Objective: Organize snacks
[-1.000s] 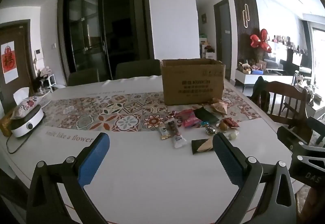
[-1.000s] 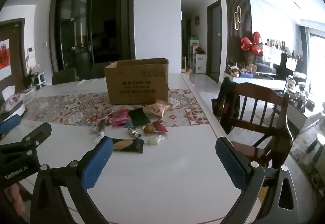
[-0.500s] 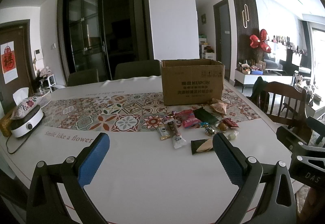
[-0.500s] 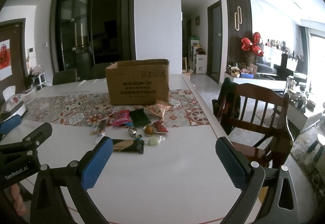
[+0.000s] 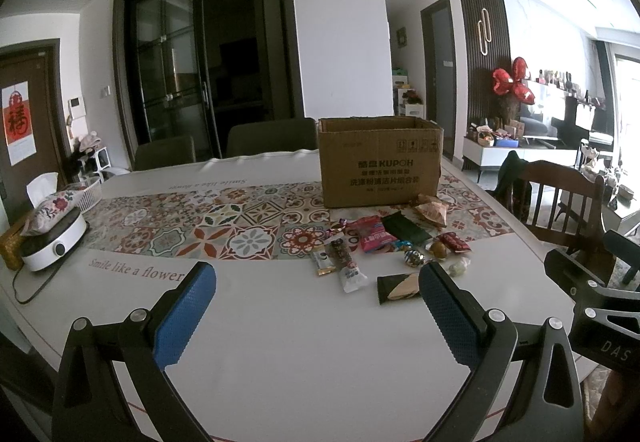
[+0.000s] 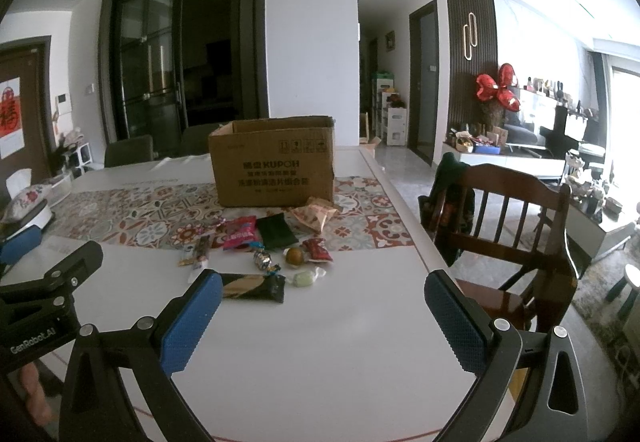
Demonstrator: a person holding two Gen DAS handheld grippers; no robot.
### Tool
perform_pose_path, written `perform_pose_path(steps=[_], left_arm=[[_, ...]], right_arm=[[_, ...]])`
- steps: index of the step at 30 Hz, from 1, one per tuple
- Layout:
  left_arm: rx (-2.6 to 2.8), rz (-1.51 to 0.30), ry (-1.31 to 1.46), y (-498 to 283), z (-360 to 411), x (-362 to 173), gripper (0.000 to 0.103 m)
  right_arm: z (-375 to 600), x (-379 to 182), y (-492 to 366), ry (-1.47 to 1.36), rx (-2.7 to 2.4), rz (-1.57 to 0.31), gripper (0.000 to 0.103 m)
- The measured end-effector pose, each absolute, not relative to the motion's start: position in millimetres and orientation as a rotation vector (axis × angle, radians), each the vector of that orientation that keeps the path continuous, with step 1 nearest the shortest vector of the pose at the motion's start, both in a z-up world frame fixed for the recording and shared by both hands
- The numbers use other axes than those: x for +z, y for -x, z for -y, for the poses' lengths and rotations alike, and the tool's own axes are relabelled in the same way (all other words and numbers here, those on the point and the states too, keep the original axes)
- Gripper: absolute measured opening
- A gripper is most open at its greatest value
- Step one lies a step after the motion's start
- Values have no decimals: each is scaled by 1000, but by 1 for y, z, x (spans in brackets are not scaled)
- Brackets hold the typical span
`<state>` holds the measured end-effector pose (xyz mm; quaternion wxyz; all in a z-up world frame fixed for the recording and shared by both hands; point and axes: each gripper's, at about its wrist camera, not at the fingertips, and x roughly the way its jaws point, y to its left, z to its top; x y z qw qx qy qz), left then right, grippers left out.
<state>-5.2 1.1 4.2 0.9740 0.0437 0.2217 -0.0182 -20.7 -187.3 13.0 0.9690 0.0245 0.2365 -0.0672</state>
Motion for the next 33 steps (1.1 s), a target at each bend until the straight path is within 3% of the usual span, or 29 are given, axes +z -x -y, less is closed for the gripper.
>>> perform_pose_path(steps=[33], left_arm=[[-36, -447, -89, 6, -1, 5, 103]], right_arm=[[187, 13, 21, -50, -136, -479, 102]])
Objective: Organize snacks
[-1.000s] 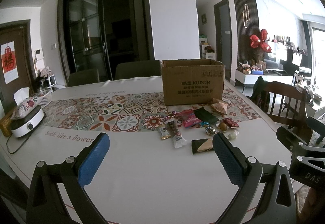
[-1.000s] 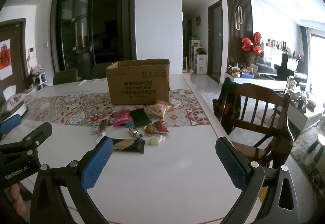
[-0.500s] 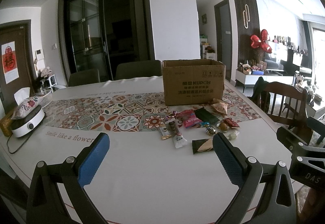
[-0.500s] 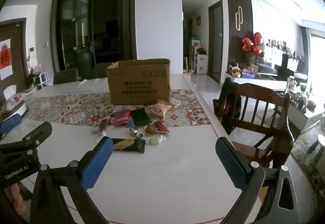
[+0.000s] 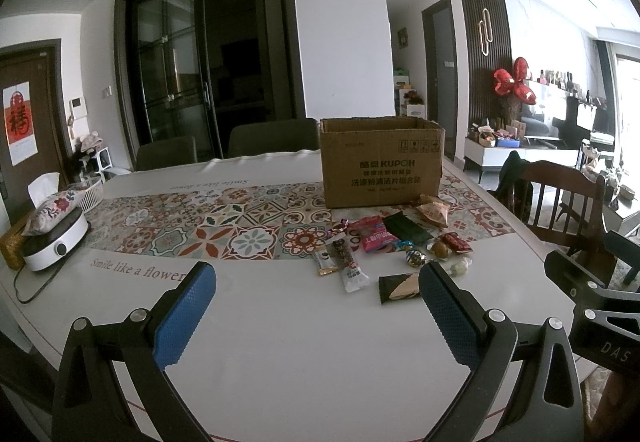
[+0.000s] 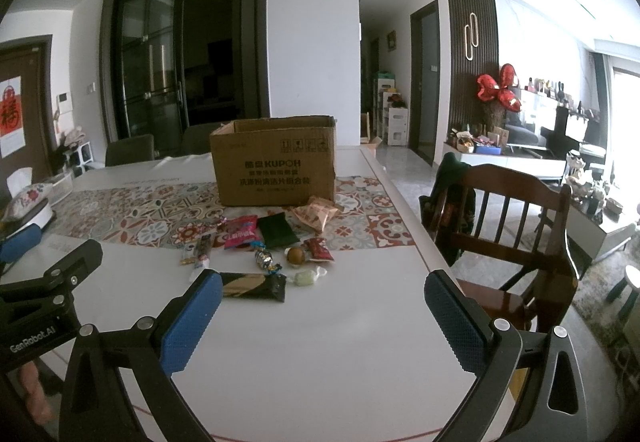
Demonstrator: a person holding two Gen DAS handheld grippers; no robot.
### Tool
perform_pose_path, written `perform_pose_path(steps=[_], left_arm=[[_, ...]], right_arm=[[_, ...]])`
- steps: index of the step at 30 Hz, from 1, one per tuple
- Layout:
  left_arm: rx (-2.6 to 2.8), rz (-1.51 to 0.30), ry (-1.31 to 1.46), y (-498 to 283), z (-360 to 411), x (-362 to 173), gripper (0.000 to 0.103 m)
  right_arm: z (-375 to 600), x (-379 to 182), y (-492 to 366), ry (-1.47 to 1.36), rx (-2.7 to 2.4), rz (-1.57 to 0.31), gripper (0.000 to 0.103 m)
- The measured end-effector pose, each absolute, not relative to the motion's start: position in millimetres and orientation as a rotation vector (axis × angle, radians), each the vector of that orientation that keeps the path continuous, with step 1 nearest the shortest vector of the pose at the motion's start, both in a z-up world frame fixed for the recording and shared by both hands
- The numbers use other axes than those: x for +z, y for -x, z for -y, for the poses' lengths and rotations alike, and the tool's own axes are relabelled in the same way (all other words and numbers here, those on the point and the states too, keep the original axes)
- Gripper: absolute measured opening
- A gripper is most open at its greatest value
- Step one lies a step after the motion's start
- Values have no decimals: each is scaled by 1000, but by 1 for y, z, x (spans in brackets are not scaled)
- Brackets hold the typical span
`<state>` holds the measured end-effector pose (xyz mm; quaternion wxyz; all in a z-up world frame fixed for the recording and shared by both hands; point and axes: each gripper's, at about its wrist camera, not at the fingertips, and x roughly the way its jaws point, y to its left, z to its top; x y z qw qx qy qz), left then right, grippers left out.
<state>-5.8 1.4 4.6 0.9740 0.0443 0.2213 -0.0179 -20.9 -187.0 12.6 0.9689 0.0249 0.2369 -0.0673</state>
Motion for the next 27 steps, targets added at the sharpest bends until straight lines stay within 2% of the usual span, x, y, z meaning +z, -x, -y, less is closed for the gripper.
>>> perform_pose_path(steps=[22, 27], left_arm=[[-97, -531, -98, -36, 2, -12, 103], [-117, -560, -95, -58, 6, -18, 93]], right_arm=[[187, -6, -16, -64, -111, -560, 102], [191, -10, -39, -75, -107, -587, 102]])
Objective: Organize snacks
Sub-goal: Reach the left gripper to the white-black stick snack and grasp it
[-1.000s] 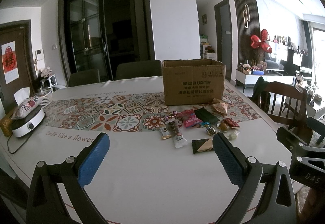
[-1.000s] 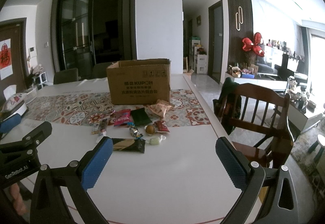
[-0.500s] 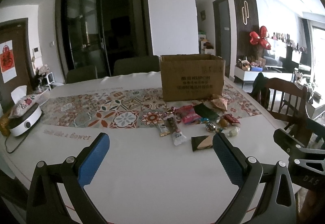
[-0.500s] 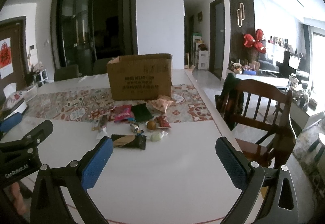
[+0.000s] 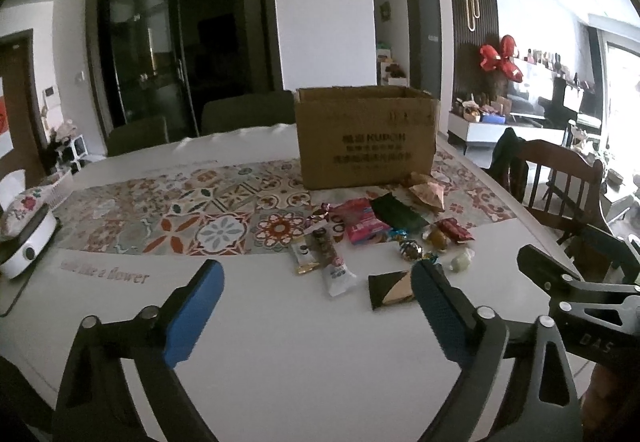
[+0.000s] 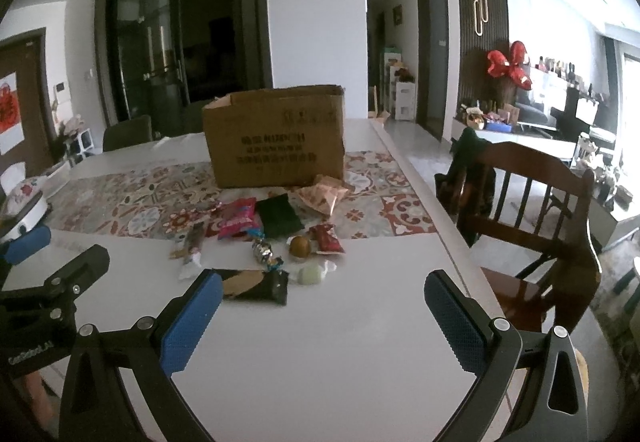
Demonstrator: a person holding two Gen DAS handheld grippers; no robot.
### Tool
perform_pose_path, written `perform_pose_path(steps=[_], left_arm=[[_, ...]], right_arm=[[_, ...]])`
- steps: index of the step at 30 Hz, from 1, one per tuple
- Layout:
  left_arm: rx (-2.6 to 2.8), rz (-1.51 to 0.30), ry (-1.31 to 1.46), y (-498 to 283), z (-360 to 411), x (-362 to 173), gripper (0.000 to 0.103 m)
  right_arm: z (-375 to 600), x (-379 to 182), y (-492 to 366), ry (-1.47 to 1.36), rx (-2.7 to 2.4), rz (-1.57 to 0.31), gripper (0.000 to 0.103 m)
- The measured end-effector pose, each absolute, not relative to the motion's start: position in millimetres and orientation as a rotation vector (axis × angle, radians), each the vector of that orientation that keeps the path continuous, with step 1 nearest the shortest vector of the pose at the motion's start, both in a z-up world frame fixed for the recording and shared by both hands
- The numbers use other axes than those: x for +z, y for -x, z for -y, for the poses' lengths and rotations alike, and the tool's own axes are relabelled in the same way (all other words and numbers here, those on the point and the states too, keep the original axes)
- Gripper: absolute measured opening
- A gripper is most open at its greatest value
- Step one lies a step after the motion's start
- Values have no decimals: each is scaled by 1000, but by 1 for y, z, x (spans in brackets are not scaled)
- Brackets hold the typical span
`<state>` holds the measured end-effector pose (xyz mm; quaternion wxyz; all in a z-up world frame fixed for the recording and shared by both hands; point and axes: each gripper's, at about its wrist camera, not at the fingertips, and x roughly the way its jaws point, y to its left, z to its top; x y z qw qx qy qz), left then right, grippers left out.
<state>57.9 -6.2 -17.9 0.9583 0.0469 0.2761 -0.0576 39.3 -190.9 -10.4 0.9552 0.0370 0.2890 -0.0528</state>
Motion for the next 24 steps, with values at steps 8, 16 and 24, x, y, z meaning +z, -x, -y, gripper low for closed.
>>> perform_pose_path(steps=[8, 16, 24], left_arm=[[-122, -634, -71, -100, 14, -35, 74], [-115, -709, -46, -139, 21, -52, 56], [-106, -803, -21, -180, 27, -76, 40]], right_arm=[[196, -21, -80, -72, -92, -628, 93], [208, -37, -119, -91, -86, -693, 75], [217, -55, -158, -93, -80, -750, 58]])
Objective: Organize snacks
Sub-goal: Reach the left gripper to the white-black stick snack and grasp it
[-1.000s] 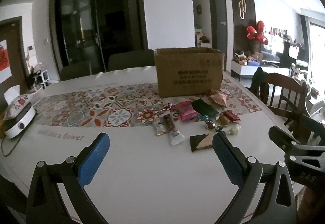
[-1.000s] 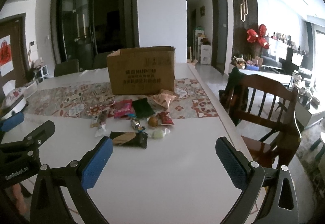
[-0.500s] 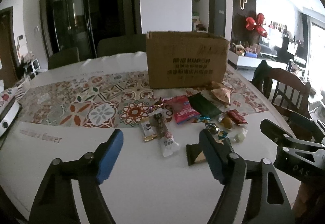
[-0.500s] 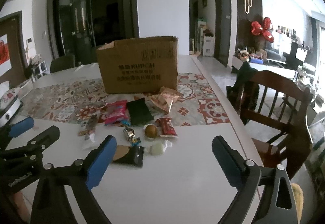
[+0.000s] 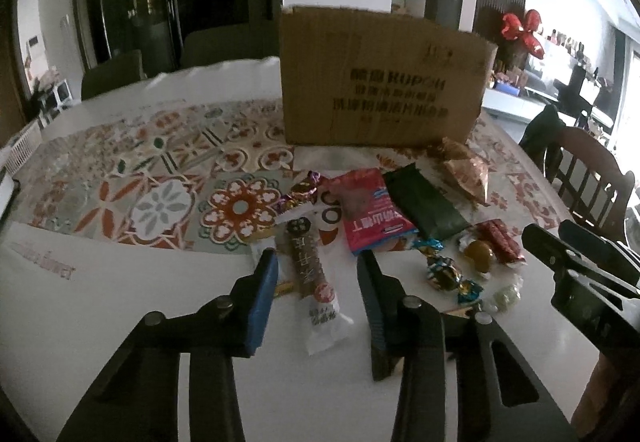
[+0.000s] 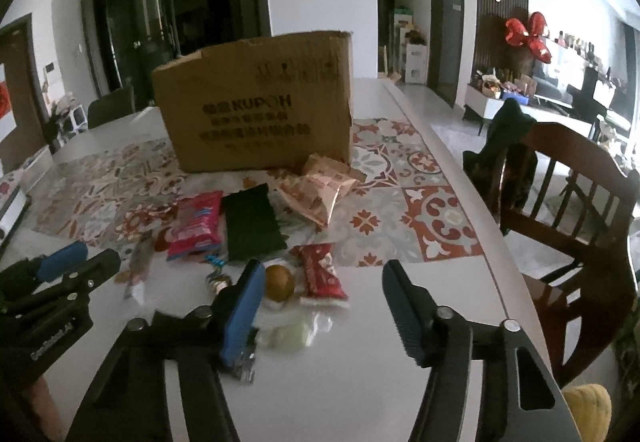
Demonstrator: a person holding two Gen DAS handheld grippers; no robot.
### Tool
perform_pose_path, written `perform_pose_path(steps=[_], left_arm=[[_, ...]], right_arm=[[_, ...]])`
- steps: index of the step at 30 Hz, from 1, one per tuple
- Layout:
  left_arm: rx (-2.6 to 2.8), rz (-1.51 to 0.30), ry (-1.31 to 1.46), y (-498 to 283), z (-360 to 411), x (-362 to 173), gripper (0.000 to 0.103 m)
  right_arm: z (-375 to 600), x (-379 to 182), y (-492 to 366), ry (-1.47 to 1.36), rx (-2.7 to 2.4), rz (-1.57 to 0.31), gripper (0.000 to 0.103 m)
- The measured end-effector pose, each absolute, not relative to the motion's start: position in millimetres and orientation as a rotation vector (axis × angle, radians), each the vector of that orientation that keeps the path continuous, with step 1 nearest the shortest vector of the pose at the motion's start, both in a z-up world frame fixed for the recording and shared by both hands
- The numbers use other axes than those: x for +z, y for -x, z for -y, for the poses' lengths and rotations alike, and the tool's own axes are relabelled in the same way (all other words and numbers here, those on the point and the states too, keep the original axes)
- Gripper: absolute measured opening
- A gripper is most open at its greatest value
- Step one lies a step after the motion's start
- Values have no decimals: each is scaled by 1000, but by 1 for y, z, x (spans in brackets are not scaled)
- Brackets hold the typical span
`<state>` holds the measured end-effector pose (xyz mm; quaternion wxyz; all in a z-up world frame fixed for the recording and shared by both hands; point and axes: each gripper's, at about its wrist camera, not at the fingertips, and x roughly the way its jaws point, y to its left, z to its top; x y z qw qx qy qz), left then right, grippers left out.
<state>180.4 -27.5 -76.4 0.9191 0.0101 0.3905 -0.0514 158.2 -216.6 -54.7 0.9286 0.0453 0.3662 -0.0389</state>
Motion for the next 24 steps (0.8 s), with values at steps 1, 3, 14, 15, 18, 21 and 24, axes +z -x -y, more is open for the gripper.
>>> perform_pose_path(steps=[1, 3, 14, 15, 18, 21, 24], left_arm=[[-102, -816, -19, -185, 28, -80, 40], [-101, -831, -17, -191, 29, -84, 38], [-73, -895, -15, -210, 26, -105, 30], [-73, -895, -15, -211, 26, -106, 30], [-69, -890, -19, -213, 27, -106, 30], [-73, -897, -7, -217, 27, -107, 29], [-73, -922, 14, -221, 25, -112, 27]], right_arm=[[218, -57, -162, -98, -79, -760, 54], [220, -62, -170, -110, -77, -780, 50], [218, -86, -191, -113, -57, -857, 37], [217, -87, -192, -112, -58, -860, 37], [217, -88, -193, -111, -59, -865, 33], [218, -91, -196, -117, -57, -876, 31], [216, -92, -197, -106, -54, -879, 28]])
